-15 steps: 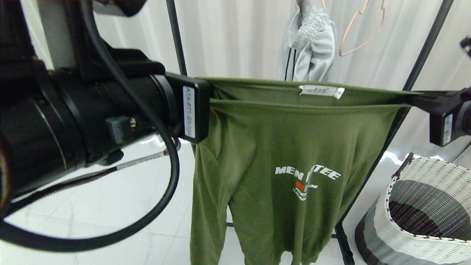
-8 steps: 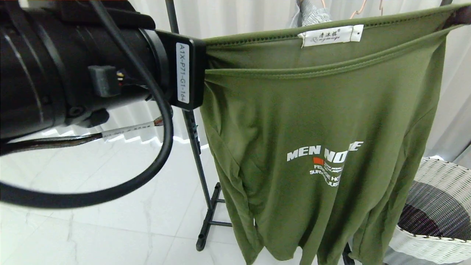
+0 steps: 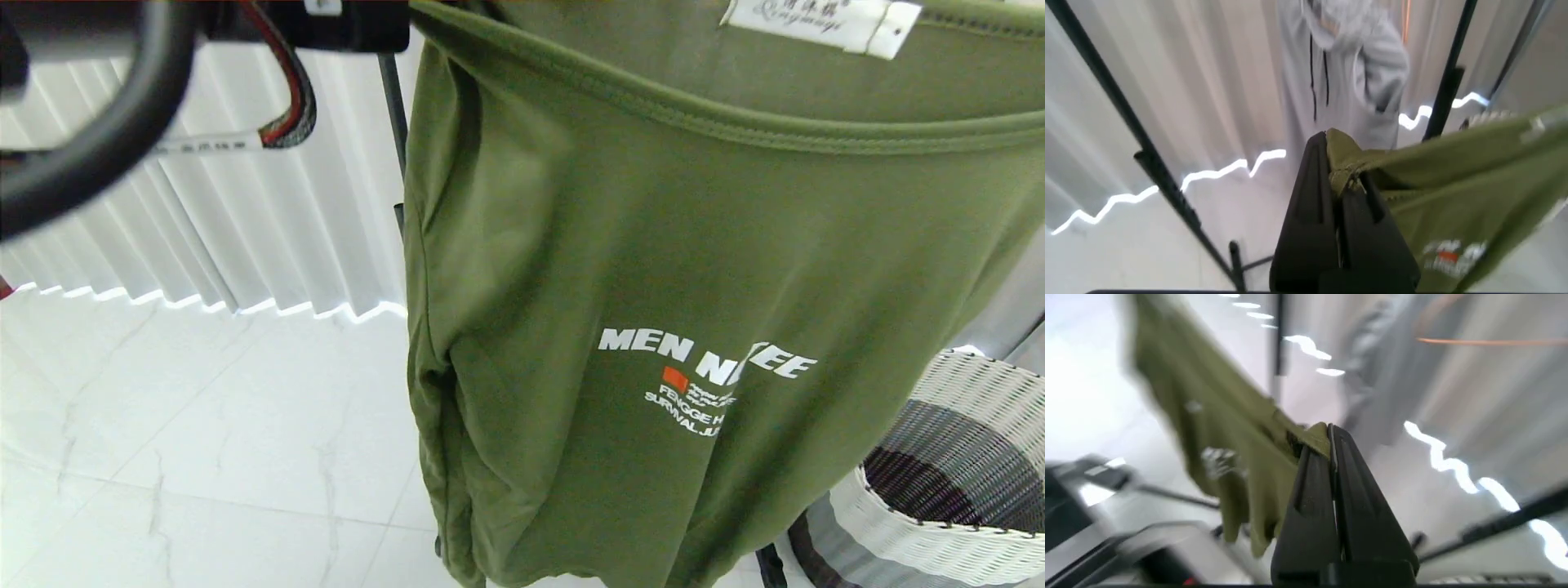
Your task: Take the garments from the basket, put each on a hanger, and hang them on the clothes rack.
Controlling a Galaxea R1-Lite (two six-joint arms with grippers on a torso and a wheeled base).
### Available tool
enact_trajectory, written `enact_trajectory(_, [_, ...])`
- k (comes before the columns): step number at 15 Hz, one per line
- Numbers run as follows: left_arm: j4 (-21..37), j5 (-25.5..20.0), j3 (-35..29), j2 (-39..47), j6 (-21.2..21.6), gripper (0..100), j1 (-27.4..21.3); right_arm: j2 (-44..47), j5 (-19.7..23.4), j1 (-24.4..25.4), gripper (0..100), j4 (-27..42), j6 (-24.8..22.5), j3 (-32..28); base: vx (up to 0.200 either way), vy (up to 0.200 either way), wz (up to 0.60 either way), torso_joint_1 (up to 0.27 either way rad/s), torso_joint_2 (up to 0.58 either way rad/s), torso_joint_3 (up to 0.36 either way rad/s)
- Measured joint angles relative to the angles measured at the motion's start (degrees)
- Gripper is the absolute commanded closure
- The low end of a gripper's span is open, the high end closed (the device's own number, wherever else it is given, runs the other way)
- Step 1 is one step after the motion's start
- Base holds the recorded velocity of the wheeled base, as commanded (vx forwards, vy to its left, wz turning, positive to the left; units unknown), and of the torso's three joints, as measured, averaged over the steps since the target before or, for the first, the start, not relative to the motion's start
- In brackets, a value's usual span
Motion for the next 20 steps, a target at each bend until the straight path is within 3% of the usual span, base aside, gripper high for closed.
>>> enact_trajectory(3, [-0.24,-0.02,-6.84,3.47,0.02,100,-0.13,-4.61,4.56,5.16,100,2.77,-0.93,1.55,0.0,0.0,0.0,0.0,0.0,0.0])
enact_trajectory(7, [0.0,0.66,-10.59,6.62,0.11,100,-0.15,-7.47,4.51,10.79,100,2.94,-3.05,4.45,0.0,0.0,0.0,0.0,0.0,0.0])
enact_trajectory(9, [0.71,0.74,-10.7,6.84,0.05,100,-0.24,-7.89,2.49,11.14,100,2.93,-3.1,4.61,0.0,0.0,0.0,0.0,0.0,0.0])
enact_trajectory(11, [5.61,0.77,-10.73,6.23,-0.37,100,-0.8,-7.83,-3.52,11.17,100,2.15,-3.07,4.69,0.0,0.0,0.0,0.0,0.0,0.0])
enact_trajectory(13, [13.47,0.77,-10.78,4.28,-3.78,100,-1.49,-6.45,-7.8,11.08,100,-4.68,-2.93,4.85,0.0,0.0,0.0,0.0,0.0,0.0])
enact_trajectory(17, [23.36,0.79,-10.81,-1.01,-8.59,100,-6.18,-0.68,-8.73,11.01,100,-16.84,-2.93,5.05,0.0,0.0,0.0,0.0,0.0,0.0])
enact_trajectory(20, [25.3,0.79,-10.81,-3.55,-9.69,100,-12.96,4.5,-8.59,11.01,100,-22.75,-3.05,4.08,0.0,0.0,0.0,0.0,0.0,0.0])
